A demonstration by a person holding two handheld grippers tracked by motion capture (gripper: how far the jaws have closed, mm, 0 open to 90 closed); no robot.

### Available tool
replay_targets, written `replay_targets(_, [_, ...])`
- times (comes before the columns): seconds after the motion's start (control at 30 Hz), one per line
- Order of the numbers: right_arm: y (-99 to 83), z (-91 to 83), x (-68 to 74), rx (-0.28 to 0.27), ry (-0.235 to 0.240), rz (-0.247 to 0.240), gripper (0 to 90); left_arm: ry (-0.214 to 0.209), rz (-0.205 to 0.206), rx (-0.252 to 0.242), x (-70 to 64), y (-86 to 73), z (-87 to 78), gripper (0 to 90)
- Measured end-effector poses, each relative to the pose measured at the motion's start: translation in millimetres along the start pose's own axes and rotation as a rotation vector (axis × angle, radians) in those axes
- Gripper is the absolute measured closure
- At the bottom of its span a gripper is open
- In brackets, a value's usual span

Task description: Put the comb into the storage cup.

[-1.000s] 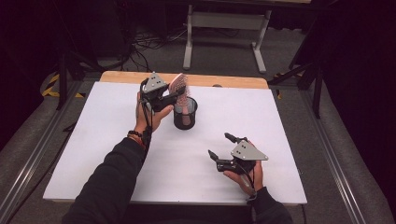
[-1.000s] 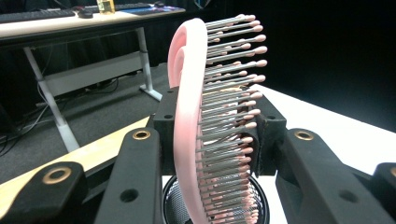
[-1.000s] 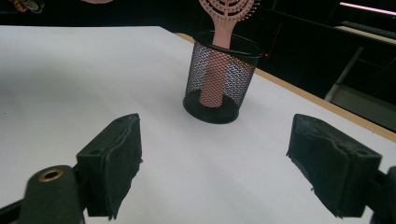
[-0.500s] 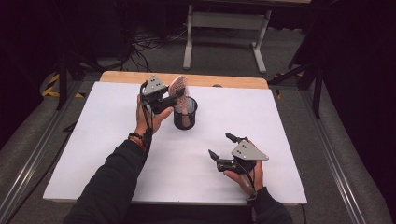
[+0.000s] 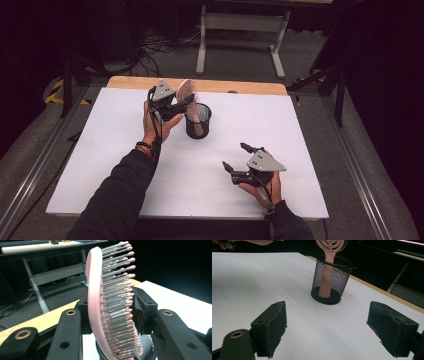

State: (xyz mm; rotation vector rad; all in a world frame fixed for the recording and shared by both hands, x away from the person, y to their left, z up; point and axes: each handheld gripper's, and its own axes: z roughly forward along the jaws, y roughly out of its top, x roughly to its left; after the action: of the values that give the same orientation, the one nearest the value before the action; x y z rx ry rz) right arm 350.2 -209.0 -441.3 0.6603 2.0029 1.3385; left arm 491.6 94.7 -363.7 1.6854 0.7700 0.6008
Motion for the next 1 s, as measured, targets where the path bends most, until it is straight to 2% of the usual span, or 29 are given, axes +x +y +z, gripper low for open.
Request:
replay_targets(0.27, [0.0,0.7,0.5,0.008,0.003,-0.005,16.6,0.024,-0.007,0.002,4.1,-1.8,-0.5,56.6])
replay_targets(0.47, [0.8,-0.3,0.9,0.009,-0.002,-0.003,16.7,0.056,-0.008,0.022,9.2,-2.6,0.8,54.9])
replay_targets(0.67, [1.1,0.3,1.7,0.011,-0.001,-0.008,16.9,0.072,-0.014,0.037,13.4,-4.3,2.7,49.3])
replay_targets(0.77, [0.8,0.2,0.9,0.011,-0.006,-0.003,16.9,0.072,-0.037,0.037,15.8,-6.0,3.7,47.9])
replay_targets(1.0, [0.9,-0.1,1.0,0.011,-0.006,-0.004,17.0,0.090,-0.039,0.049,17.4,-6.4,4.0,43.7])
